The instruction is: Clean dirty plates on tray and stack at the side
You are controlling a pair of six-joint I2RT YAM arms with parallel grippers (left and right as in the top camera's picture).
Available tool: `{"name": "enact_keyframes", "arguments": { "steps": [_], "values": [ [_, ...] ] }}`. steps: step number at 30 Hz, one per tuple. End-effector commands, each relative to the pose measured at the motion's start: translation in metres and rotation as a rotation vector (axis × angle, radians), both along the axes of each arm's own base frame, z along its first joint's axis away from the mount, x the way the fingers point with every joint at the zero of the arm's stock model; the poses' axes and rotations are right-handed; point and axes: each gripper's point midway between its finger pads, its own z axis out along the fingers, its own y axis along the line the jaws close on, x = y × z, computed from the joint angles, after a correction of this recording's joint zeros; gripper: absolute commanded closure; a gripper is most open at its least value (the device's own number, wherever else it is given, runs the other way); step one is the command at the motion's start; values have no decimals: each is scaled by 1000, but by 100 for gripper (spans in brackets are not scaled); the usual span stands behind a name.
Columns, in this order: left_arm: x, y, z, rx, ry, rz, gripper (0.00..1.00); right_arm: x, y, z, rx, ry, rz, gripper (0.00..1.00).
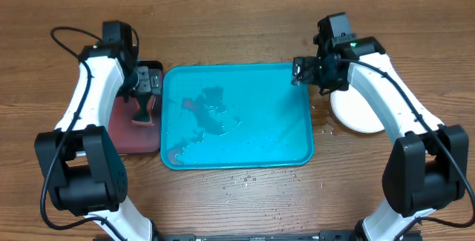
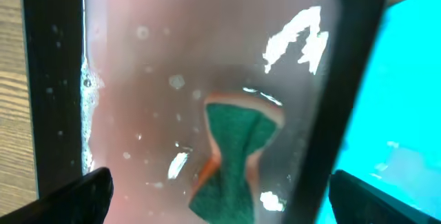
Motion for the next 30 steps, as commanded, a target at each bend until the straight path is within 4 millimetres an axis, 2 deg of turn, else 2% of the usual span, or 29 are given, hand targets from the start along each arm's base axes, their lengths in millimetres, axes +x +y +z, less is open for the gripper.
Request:
{"name": "enact_keyframes", "arguments": {
  "steps": [1,4,7,11,16,24,30],
  "values": [
    [9,-18,21,-135,-35,42,0,4,18,33,75,-60,101,0],
    [-7,-29,24,-218,21,87,0,-4,13,34,68,-19,79,0],
    [-18,-30,29,-219,41,89,0,-10,8,36,55,-1,41,0],
    [-32,-32,44,-217,3,84,0,-17,1,50,35,-15,9,0],
    [-48,-36,68,-212,-132,24,0,-27,-7,72,16,-58,-18,0],
    [-91,-47,97,-208,-397,-56,0,-44,-16,105,9,-217,-29,0],
    [-124,-48,115,-191,-555,-38,0,-75,-27,125,28,-381,-38,0]
  ]
}}
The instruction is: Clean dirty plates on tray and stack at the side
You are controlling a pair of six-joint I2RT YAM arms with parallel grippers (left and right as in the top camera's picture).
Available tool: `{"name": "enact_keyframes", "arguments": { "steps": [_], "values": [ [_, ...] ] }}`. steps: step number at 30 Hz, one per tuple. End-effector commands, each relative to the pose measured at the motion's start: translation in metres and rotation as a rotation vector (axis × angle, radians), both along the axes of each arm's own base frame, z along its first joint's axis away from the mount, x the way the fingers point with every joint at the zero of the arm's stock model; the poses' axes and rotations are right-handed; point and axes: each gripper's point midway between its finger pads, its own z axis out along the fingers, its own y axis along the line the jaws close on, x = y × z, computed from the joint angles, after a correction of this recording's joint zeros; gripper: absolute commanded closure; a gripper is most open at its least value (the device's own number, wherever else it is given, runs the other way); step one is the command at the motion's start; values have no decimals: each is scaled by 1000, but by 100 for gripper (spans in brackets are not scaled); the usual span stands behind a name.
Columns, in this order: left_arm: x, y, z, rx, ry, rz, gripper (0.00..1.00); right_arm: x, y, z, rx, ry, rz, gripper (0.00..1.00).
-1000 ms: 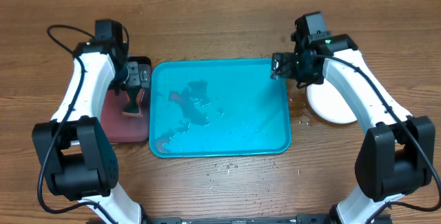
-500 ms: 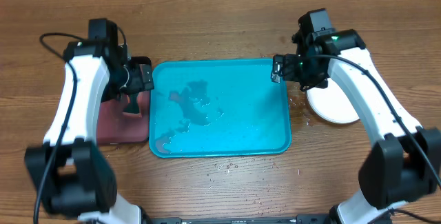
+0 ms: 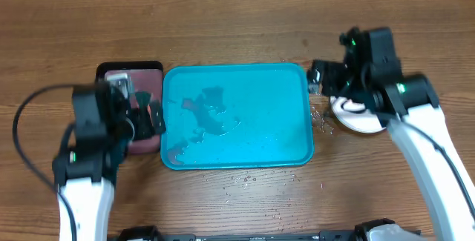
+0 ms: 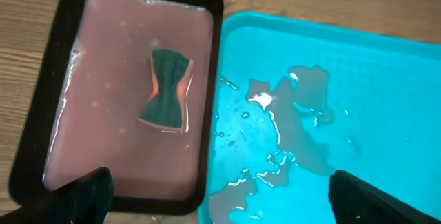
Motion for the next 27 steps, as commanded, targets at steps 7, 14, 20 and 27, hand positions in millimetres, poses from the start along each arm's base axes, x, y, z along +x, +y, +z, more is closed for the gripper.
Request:
{"name": "enact_keyframes", "arguments": {
  "steps": [7,14,20,27],
  "values": [
    [-24,4,11,11,-94,39,0,-51,-29,29,-47,-173,-66,0],
    [-22,4,3,8,-62,39,0,-54,-30,27,-50,-162,-65,0],
    [-19,4,-7,4,-20,39,0,-52,-29,22,-55,-143,-65,0],
    [-16,5,-22,-1,40,39,0,-51,-29,21,-56,-141,-64,0]
  ]
}}
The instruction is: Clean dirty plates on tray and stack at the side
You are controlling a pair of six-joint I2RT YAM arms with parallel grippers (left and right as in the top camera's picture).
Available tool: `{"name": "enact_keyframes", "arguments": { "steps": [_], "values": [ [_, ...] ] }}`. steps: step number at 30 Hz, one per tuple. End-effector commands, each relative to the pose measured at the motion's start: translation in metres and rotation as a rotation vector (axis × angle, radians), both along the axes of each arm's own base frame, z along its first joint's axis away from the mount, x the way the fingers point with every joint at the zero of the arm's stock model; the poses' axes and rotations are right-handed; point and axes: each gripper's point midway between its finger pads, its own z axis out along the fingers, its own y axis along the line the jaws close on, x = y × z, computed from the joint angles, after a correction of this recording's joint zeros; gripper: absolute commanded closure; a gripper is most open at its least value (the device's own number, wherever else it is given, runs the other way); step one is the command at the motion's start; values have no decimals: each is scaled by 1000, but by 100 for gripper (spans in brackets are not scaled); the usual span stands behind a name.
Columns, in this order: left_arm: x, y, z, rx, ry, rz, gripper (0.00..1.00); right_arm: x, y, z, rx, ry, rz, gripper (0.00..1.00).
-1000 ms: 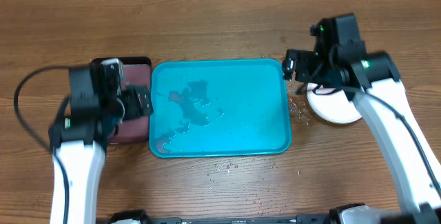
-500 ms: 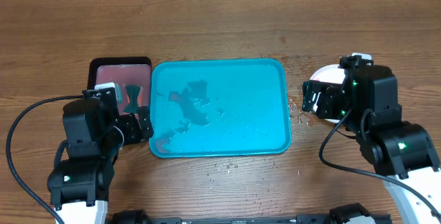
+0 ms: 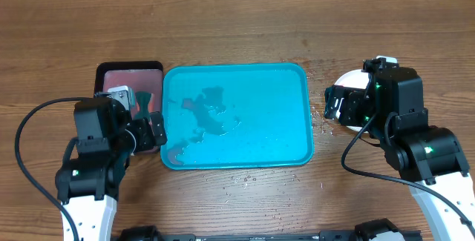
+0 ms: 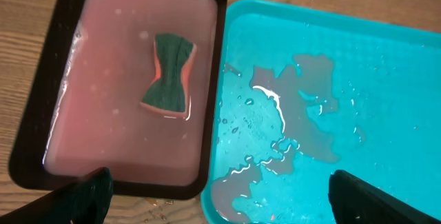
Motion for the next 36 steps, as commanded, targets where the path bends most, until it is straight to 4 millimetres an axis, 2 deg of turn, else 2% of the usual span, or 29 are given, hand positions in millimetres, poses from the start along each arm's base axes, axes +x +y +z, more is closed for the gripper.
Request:
{"name": "enact_keyframes", "arguments": {
  "steps": [1,6,13,15,20,25,30,36],
  "values": [
    [0,5,-13,-6,42,31,0,-1,-1,-2,-11,2,-5,0],
    [2,5,-25,-10,89,31,0,3,-5,12,-31,-66,-3,0],
    [4,5,-43,-17,162,31,0,11,-9,66,-71,-388,72,0],
    [4,5,-48,-18,182,31,0,6,-15,70,-53,-460,62,0],
    [4,5,-61,-23,231,31,0,-10,-31,69,-37,-636,15,0],
    [4,5,-70,-26,269,31,1,-27,-36,65,-30,-799,-4,0],
    [4,5,-79,-29,303,31,0,-44,-38,52,-21,-953,-11,0],
    [3,5,-88,-32,338,31,0,-56,-39,36,-15,-1100,-22,0]
  ]
}}
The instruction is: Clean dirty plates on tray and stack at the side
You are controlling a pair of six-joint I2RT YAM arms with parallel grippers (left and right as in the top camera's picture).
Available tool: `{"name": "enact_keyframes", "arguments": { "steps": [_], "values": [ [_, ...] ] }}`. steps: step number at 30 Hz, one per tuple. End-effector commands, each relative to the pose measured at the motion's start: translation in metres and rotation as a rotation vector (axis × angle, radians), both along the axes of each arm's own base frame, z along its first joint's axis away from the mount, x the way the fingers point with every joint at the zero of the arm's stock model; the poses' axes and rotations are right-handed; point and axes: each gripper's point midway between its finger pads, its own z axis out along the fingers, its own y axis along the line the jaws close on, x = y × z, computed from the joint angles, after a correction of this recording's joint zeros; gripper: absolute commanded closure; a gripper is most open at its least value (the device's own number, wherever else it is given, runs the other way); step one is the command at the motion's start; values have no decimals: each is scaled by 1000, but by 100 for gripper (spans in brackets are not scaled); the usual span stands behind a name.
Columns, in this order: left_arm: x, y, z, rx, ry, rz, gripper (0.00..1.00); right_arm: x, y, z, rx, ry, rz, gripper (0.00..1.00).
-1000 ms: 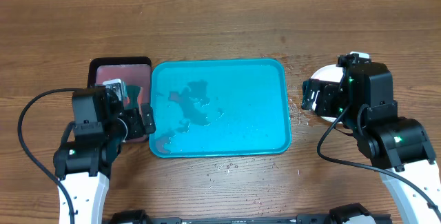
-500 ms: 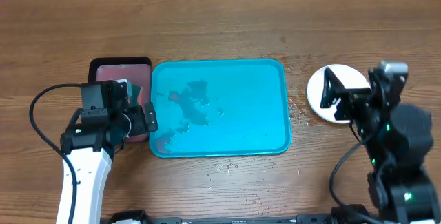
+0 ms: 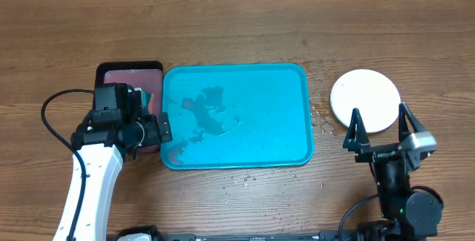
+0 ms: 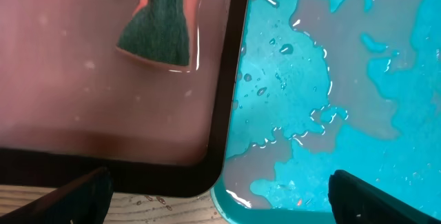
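Observation:
The turquoise tray (image 3: pixel 289 122) lies mid-table and holds only brownish puddles and droplets. To its right a white plate (image 3: pixel 367 96) rests on the wood. My left gripper (image 3: pixel 151 130) hangs open over the seam between the tray and a black tub (image 3: pixel 104 70). In the left wrist view the left gripper (image 4: pixel 220 207) shows dark fingertips (image 4: pixel 83 196) in the bottom corners with nothing between them. A green sponge (image 4: pixel 158 24) floats in the tub's pink water. My right gripper (image 3: pixel 379 113) stands open at the plate's near edge, fingers pointing away.
Water drops spot the wood around the tray's right and front edges (image 3: pixel 323 122). The black tub's rim (image 4: pixel 227 114) butts against the tray's left side. A cable loops out from the left arm (image 3: pixel 52 111).
My right arm has drawn back to the table's front, its open fingers now at the plate's near edge. My left gripper sits lower, over the tub's near right corner and the tray's edge.
At first my left gripper hung open low over the sponge in the tub, and my right gripper was at the tray's far right corner. Both then stood further back, left above tub and tray, right by the white plate. Now both are open and nearer the front.

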Motion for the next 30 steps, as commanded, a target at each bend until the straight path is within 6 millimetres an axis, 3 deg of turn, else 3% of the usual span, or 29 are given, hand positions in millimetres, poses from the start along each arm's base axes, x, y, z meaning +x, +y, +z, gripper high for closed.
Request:
{"name": "enact_keyframes", "arguments": {
  "steps": [1,6,12,15,30],
  "values": [
    [-3,3,-9,-5,31,27,0,-5,-2,-9,-1,-59,-6,0],
    [-3,3,-10,-5,34,27,0,-3,-2,-37,-2,-48,-7,0],
    [-3,3,-10,-5,35,27,0,3,-2,-78,-12,116,-9,0],
    [-3,3,-10,-5,34,27,0,4,1,-110,-20,245,11,0],
    [-3,3,-10,-5,34,28,0,4,1,-109,-20,242,8,0]
  ]
}}
